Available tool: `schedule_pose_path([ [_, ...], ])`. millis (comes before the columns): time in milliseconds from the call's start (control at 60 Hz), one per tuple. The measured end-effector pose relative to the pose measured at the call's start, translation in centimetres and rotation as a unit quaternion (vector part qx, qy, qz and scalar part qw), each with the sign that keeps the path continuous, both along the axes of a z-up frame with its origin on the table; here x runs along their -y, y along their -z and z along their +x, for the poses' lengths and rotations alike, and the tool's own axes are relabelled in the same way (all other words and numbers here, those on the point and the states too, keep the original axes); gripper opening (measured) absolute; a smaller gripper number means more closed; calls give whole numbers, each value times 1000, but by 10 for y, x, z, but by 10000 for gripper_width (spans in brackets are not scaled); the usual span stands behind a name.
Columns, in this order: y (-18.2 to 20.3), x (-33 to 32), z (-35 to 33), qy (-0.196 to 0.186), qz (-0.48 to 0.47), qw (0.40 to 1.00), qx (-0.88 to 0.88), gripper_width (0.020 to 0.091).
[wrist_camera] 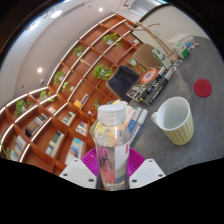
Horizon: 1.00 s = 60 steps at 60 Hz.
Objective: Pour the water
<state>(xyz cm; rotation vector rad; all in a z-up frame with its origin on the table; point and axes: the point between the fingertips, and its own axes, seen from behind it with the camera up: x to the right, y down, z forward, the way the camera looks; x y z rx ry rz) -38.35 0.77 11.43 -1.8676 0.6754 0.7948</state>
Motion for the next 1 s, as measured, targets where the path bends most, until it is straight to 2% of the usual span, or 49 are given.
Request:
schedule_pose_path([
  [17, -12, 7, -1, 3, -4, 1000, -19, 353],
  [100, -17, -5, 4, 8, 0, 993, -115, 353],
  [367, -32, -10, 31, 91, -15, 928, -361, 353],
  [600, -24, -22, 52, 145, -38, 863, -483, 352],
  [850, -27, -21, 57, 136, -44, 876, -460, 353],
  [1000, -49, -13, 75, 128, -23, 944, -303, 354],
])
